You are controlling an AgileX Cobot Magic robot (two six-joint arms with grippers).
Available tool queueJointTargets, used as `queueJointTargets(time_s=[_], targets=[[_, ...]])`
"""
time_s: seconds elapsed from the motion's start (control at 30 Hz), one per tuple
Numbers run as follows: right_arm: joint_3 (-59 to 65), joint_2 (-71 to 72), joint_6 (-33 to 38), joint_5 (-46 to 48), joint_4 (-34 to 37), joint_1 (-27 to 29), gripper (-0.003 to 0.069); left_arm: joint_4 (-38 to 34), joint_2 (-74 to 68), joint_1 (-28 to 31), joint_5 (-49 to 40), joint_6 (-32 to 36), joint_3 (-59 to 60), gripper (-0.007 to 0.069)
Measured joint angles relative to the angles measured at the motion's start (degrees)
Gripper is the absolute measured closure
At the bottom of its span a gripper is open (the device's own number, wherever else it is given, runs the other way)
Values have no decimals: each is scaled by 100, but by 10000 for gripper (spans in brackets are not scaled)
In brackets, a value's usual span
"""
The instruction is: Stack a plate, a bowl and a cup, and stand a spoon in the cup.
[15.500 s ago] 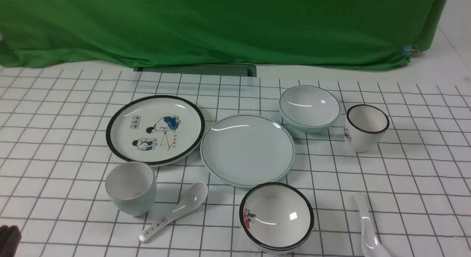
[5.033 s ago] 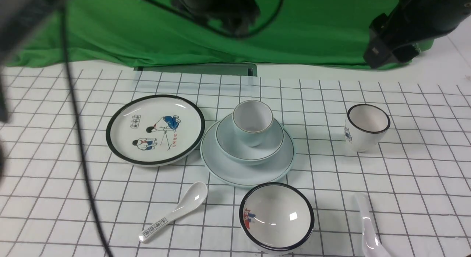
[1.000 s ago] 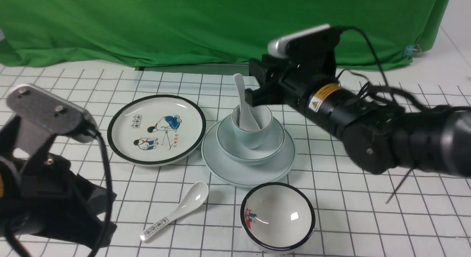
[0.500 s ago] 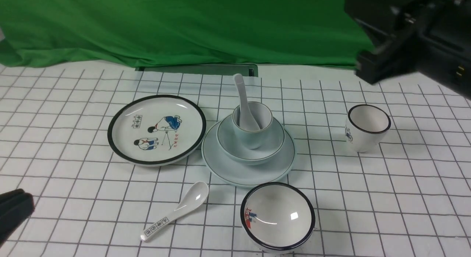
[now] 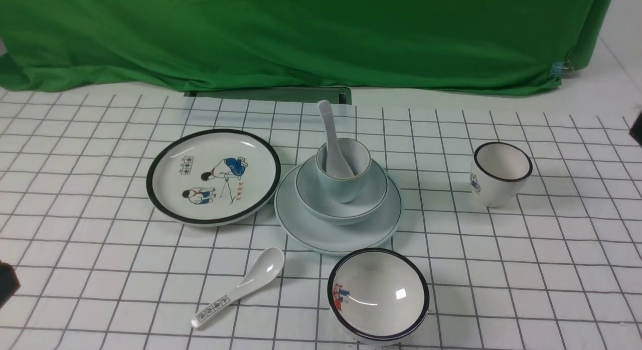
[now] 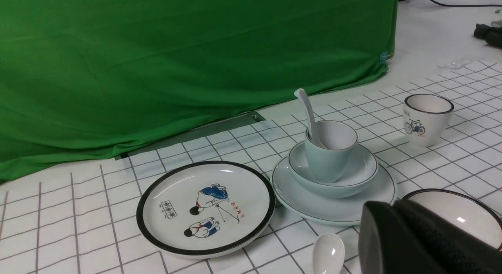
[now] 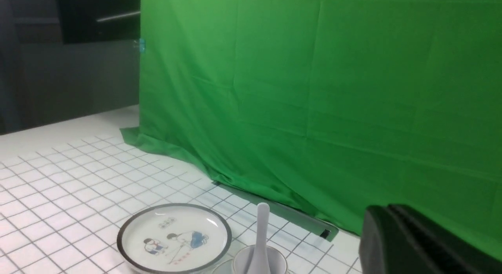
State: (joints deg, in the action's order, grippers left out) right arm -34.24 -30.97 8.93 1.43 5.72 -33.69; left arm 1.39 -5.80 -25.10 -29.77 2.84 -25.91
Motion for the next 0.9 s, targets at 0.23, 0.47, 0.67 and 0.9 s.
queueJointTargets(time_s=[0.23, 0.47, 0.67, 0.9], targets=[[39, 184, -5, 237, 0, 0, 606, 0, 0, 0, 6, 0, 0, 653], [45, 184, -5, 263, 6, 0, 587, 5, 0, 0, 6, 0, 0, 653], [117, 194, -5, 384, 11, 0, 649, 5, 0, 0, 6, 0, 0, 653], [1071, 832, -9, -8, 11, 383, 649, 5, 0, 0, 6, 45, 0, 653]])
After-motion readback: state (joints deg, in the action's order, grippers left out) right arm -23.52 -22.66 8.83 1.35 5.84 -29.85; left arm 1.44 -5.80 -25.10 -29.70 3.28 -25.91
